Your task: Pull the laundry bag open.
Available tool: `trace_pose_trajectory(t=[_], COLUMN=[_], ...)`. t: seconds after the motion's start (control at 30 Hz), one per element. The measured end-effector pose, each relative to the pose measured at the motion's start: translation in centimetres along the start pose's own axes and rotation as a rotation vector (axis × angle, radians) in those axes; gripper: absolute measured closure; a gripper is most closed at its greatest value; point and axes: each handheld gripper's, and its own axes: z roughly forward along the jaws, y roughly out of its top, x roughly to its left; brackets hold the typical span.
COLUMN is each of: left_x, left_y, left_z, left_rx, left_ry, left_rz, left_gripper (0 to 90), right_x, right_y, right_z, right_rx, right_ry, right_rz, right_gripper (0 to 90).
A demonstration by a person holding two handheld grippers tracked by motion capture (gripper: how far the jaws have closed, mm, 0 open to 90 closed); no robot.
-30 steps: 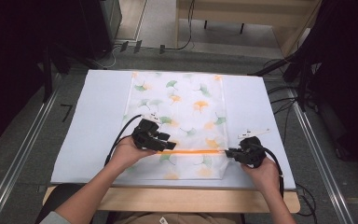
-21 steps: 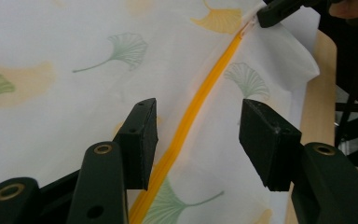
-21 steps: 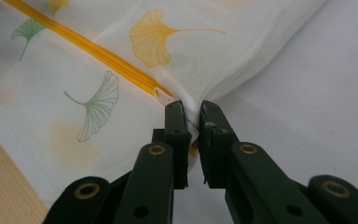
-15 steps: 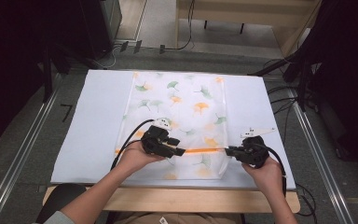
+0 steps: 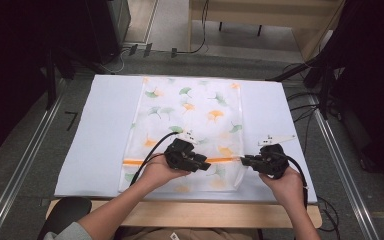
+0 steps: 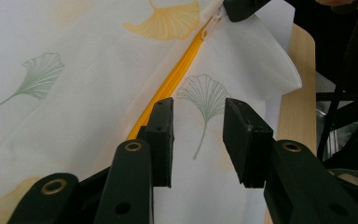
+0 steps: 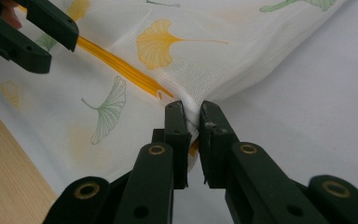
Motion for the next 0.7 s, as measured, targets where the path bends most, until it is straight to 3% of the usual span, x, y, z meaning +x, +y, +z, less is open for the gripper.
trace_pose_trajectory(t=[0.3, 0.5, 0.7], left_x=[-0.8, -0.7, -1.1], left_y=[1.4, 1.9, 2.4], left_z=[1.9, 2.7, 3.8], left_rx=[0.027, 0.012, 0.018], left_ry=[-0.002, -0.017, -0.022], left_rz=[0.017, -0.001, 0.017], left_gripper=[64.8, 63.0, 62.4], right_x=[0.1, 0.2, 0.2], right_y=[0.0, 0.1, 0.2], right_z=[-0.2, -0.2, -0.2], right_rx=[-0.002, -0.008, -0.010], right_ry=[0.006, 0.009, 0.015], right_rz=[-0.003, 0.003, -0.002], right_gripper=[84.7, 84.7, 84.7])
